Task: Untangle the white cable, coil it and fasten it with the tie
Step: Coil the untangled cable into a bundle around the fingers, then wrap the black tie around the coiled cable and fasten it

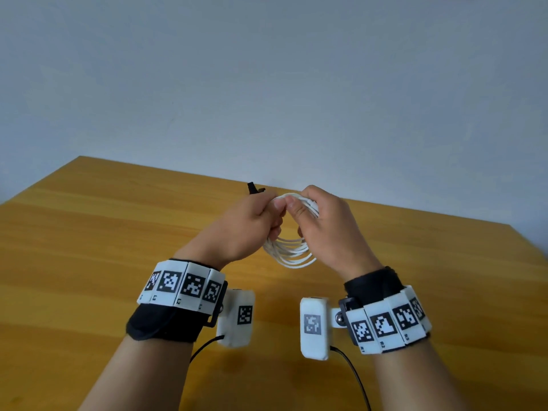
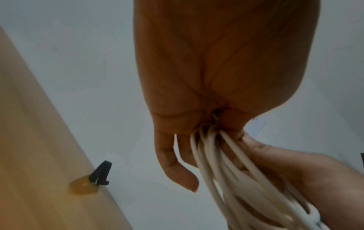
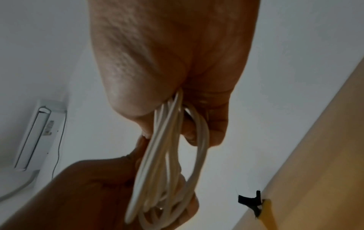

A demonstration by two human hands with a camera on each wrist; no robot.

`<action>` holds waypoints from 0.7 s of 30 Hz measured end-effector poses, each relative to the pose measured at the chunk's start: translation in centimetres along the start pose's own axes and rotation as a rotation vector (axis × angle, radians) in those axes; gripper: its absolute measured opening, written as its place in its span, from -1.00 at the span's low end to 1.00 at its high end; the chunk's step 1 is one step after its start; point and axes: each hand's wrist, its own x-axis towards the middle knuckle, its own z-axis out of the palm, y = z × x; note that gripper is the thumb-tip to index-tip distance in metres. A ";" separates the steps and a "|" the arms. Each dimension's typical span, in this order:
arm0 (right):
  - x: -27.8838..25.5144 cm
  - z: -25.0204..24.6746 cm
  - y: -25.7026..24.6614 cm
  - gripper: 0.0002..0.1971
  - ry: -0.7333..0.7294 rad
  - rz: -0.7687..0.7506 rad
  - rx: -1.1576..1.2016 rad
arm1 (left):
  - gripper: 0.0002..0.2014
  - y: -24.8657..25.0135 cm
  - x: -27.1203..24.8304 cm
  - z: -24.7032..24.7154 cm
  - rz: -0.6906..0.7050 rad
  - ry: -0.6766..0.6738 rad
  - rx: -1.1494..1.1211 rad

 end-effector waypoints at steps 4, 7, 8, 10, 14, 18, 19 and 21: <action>2.1 0.6 -0.7 -0.49 -0.162 0.034 0.007 | -0.63 -0.4 0.0 -0.8 -0.067 0.106 -0.027; 4.0 1.0 -1.2 -0.56 -0.199 0.050 0.033 | -0.62 -1.3 0.2 -1.9 -0.086 0.251 0.012; 4.6 1.3 -1.3 -0.53 -0.204 0.066 0.057 | -0.62 -1.8 0.3 -2.2 -0.097 0.303 0.025; 6.1 1.8 -1.1 -0.43 -0.230 0.151 0.176 | -0.62 -2.7 0.4 -3.0 -0.127 0.412 0.034; 9.4 3.6 0.5 -0.48 -0.292 0.335 0.340 | -0.62 -4.1 0.2 -4.8 -0.222 0.618 0.047; 11.9 6.4 3.0 -0.63 -0.460 0.326 -0.096 | -0.62 -4.8 -0.2 -5.6 -0.256 0.680 0.068; 12.2 7.0 3.3 -0.63 -0.501 0.342 -0.161 | -0.62 -4.9 -0.2 -5.7 -0.259 0.684 0.062; 12.5 7.8 3.8 -0.63 -0.553 0.385 -0.205 | -0.63 -5.1 -0.2 -5.7 -0.267 0.694 0.051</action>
